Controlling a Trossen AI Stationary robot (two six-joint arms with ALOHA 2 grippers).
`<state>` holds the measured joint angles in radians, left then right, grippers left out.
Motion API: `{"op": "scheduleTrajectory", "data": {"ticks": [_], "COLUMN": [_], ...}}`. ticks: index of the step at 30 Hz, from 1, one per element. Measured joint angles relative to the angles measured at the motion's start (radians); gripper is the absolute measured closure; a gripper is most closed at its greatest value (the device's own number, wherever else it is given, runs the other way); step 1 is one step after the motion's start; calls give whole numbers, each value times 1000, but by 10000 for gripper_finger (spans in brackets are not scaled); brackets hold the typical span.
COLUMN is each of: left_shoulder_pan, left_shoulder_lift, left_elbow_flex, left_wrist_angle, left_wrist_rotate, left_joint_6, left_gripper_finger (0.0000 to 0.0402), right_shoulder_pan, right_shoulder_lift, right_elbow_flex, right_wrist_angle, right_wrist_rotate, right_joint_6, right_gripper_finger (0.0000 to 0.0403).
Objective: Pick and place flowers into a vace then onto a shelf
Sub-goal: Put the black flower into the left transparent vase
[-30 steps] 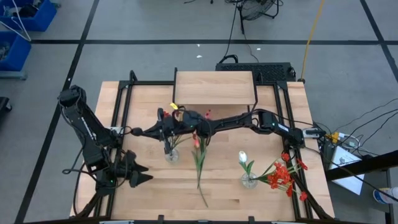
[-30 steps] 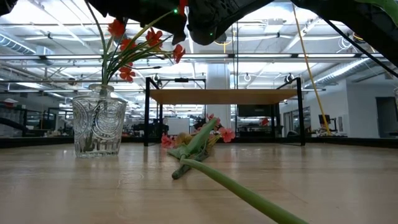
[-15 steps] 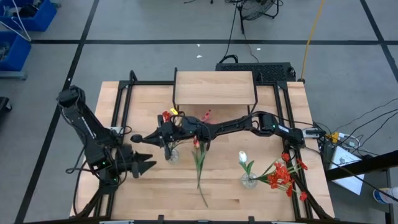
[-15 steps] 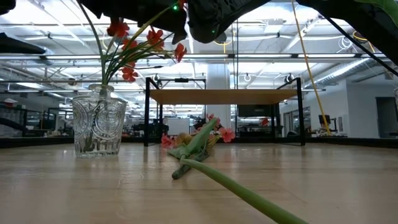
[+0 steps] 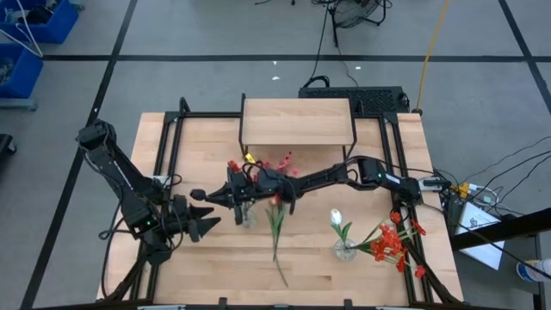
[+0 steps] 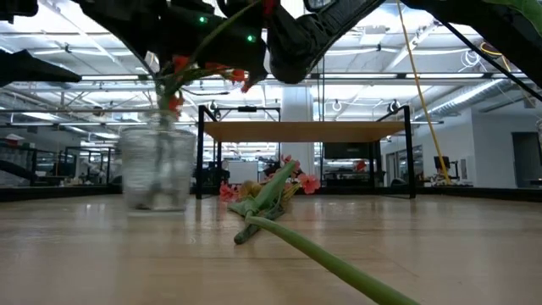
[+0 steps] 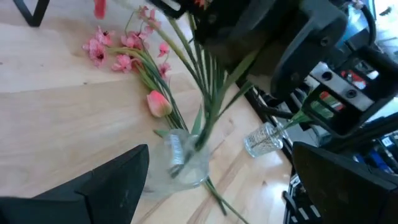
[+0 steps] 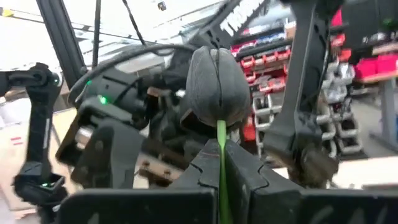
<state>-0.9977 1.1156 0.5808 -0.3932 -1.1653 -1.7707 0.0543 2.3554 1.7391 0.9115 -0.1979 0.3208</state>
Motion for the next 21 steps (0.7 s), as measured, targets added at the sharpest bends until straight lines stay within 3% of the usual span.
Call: {"op": "scheduleTrajectory", "data": {"ticks": [11, 21], "left_shoulder_pan": [4, 4], "left_shoulder_lift": [0, 0], "left_elbow_flex": [0, 0], "left_wrist_angle": [0, -8], "left_wrist_rotate": [39, 39], "left_joint_6": [16, 17], "left_gripper_finger": [2, 2], "right_shoulder_pan": [0, 0], "right_shoulder_lift": [0, 0], "right_elbow_flex": [-46, -46], "right_wrist_angle": [50, 80], "right_wrist_rotate": [15, 14], "right_joint_6": [-1, 50], "right_gripper_finger": [402, 374]}}
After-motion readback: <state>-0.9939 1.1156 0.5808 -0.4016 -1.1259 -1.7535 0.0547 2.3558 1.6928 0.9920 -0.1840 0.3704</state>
